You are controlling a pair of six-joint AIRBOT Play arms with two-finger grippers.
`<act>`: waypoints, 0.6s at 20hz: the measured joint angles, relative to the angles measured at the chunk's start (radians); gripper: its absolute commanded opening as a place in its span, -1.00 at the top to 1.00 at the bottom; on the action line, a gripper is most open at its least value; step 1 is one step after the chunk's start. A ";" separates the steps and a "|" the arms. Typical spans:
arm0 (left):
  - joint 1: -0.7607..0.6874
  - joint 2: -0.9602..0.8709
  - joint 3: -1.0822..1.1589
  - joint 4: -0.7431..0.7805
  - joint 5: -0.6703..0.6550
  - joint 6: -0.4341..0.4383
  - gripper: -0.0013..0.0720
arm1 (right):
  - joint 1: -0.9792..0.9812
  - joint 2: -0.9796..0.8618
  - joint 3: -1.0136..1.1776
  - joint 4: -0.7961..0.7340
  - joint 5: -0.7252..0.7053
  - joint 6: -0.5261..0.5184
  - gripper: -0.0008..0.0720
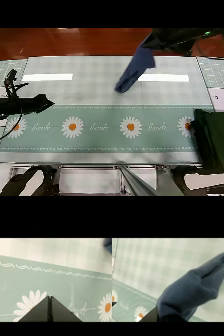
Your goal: Fold the shirts.
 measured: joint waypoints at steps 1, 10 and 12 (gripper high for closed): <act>0.000 0.000 0.000 0.000 -0.001 0.000 0.91 | -0.046 0.021 0.013 -0.011 0.027 0.010 0.90; -0.001 0.000 0.000 0.000 0.006 0.014 0.91 | -0.597 0.200 0.047 -0.016 0.293 0.031 0.91; -0.001 0.000 0.000 0.000 0.016 0.016 0.91 | -0.715 0.243 0.025 -0.058 0.344 0.022 0.91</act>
